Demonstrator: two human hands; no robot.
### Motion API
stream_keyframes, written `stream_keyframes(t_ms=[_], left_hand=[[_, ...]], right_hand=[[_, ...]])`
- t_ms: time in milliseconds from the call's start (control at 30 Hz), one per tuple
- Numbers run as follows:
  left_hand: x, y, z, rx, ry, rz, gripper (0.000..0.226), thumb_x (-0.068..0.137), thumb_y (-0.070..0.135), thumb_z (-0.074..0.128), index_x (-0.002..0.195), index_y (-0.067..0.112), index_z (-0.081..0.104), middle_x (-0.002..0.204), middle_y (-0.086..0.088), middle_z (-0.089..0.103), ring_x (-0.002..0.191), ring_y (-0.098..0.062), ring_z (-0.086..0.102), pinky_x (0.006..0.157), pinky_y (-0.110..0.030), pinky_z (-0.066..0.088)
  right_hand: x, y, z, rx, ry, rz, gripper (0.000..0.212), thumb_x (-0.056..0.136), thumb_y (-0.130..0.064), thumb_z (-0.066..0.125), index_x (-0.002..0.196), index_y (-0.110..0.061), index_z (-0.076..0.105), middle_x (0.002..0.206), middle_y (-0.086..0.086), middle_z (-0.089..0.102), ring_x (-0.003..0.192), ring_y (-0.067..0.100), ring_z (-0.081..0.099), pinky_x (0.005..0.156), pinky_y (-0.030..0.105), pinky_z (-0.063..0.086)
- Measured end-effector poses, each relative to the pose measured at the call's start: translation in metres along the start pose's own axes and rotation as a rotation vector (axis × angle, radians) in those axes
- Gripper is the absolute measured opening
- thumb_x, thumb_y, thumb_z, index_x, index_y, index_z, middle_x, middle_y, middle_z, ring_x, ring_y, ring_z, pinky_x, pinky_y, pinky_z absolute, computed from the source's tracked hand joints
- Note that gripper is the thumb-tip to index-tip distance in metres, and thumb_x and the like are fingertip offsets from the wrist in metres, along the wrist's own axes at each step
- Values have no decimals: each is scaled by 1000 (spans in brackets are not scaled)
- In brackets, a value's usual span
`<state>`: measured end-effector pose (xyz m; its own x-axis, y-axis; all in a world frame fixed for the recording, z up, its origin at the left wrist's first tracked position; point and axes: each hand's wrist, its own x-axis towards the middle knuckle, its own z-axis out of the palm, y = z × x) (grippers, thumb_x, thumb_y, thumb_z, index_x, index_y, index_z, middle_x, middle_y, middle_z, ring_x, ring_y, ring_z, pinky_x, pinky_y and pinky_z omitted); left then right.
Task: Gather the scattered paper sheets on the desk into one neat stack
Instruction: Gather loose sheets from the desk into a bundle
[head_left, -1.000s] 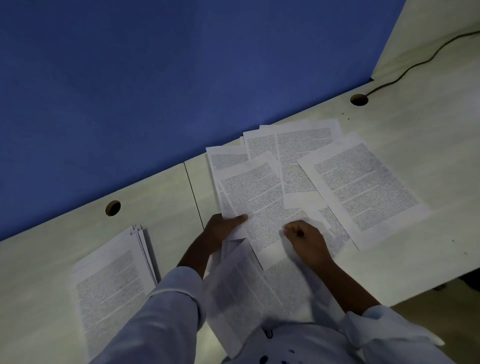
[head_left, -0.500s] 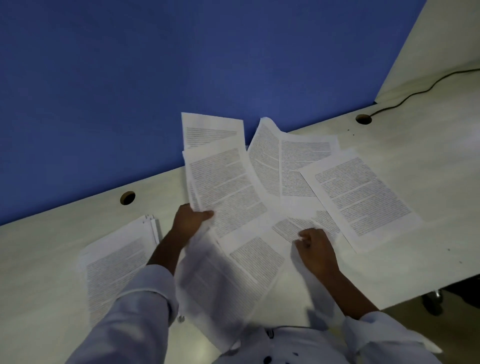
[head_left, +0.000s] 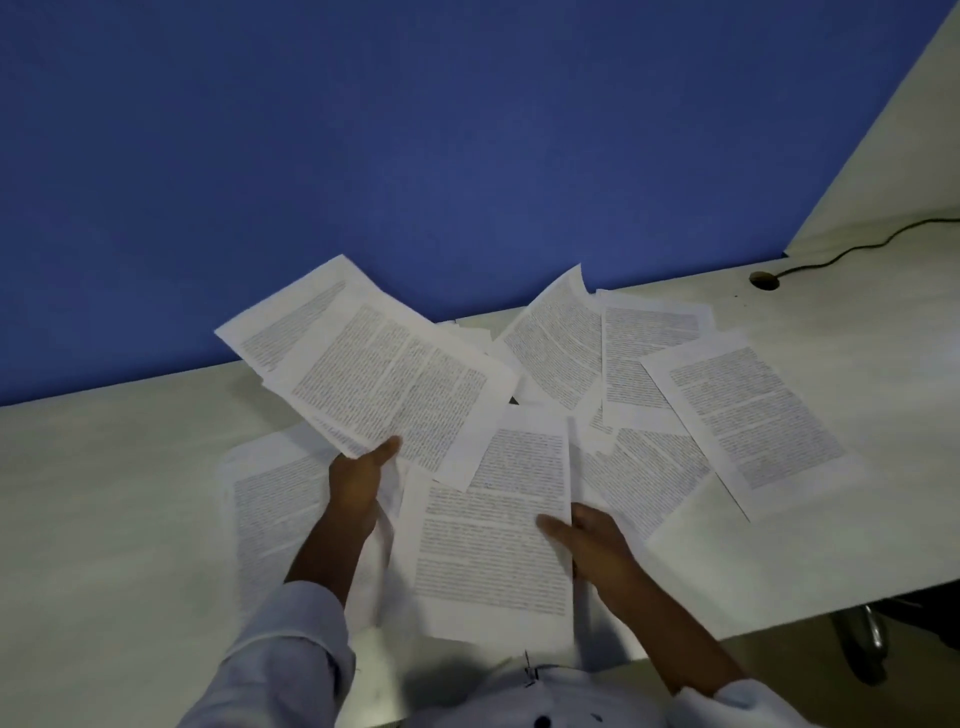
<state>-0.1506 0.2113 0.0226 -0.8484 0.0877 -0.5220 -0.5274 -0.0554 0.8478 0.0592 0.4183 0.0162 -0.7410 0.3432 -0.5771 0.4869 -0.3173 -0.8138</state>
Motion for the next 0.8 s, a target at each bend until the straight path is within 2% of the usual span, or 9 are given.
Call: stream_keyframes(t_ms=[67, 100, 233, 367, 433, 567, 633, 700, 800], left_hand=[[-3, -11, -13, -16, 5, -33, 47, 77, 8, 79, 121, 10, 65, 115, -5, 70, 105, -23, 66, 100, -41, 49], [-3, -15, -21, -19, 2, -52, 45, 78, 7, 78, 121, 9, 65, 115, -6, 69, 104, -24, 66, 99, -40, 49], [-4, -26, -57, 49, -72, -110, 42, 80, 7, 76, 121, 6, 65, 116, -9, 69, 102, -25, 66, 94, -35, 50], [-7, -29, -96, 143, -180, -201, 36, 79, 2, 75, 114, 4, 68, 109, -14, 72, 101, -32, 68, 89, -38, 53], [-7, -29, -113, 247, -263, -260, 38, 76, 2, 77, 113, 1, 68, 110, -18, 71, 103, -34, 67, 94, -42, 53], [-5, -31, -129, 420, -362, -308, 33, 76, -4, 75, 109, -3, 70, 110, -20, 71, 104, -36, 66, 90, -38, 54], [-4, -30, -132, 440, -372, -305, 32, 77, -6, 73, 109, -4, 69, 110, -21, 70, 101, -34, 66, 82, -33, 57], [-3, -29, -133, 440, -389, -310, 32, 78, -6, 72, 110, -4, 69, 111, -21, 70, 102, -35, 66, 83, -34, 57], [-3, -28, -134, 432, -363, -299, 31, 81, -1, 71, 112, -1, 68, 111, -18, 70, 104, -35, 66, 88, -35, 54]], right_hand=[[-4, 5, 2, -95, 89, -86, 15, 90, -7, 65, 103, -15, 70, 100, -1, 73, 81, 3, 69, 69, 10, 52], [-5, 6, 0, -191, 148, -131, 12, 91, -7, 64, 96, -16, 70, 94, -3, 72, 78, 5, 68, 66, 9, 49], [-7, 6, -21, -420, 364, -254, 17, 92, -14, 63, 75, -18, 63, 74, -2, 67, 68, 12, 61, 63, 23, 43], [-14, 2, -35, -324, 520, -347, 24, 91, -17, 64, 70, -8, 56, 61, 8, 58, 57, 19, 53, 51, 24, 45], [-13, 0, -40, -249, 584, -339, 23, 93, -14, 61, 75, 0, 57, 63, 13, 58, 57, 21, 54, 48, 22, 45], [-4, -3, -38, -181, 653, -340, 23, 92, -22, 60, 82, -2, 61, 71, 16, 64, 63, 23, 60, 60, 31, 50], [1, -3, -15, -218, 619, -344, 18, 94, -14, 58, 81, -1, 60, 68, 12, 60, 57, 13, 58, 53, 18, 48], [9, -1, 13, -292, 552, -333, 13, 95, -9, 57, 87, 0, 61, 74, 12, 61, 60, 9, 57, 50, 8, 43], [25, 5, 52, -341, 524, -336, 15, 96, -12, 56, 98, 0, 63, 91, 11, 65, 83, 25, 63, 71, 24, 48]])
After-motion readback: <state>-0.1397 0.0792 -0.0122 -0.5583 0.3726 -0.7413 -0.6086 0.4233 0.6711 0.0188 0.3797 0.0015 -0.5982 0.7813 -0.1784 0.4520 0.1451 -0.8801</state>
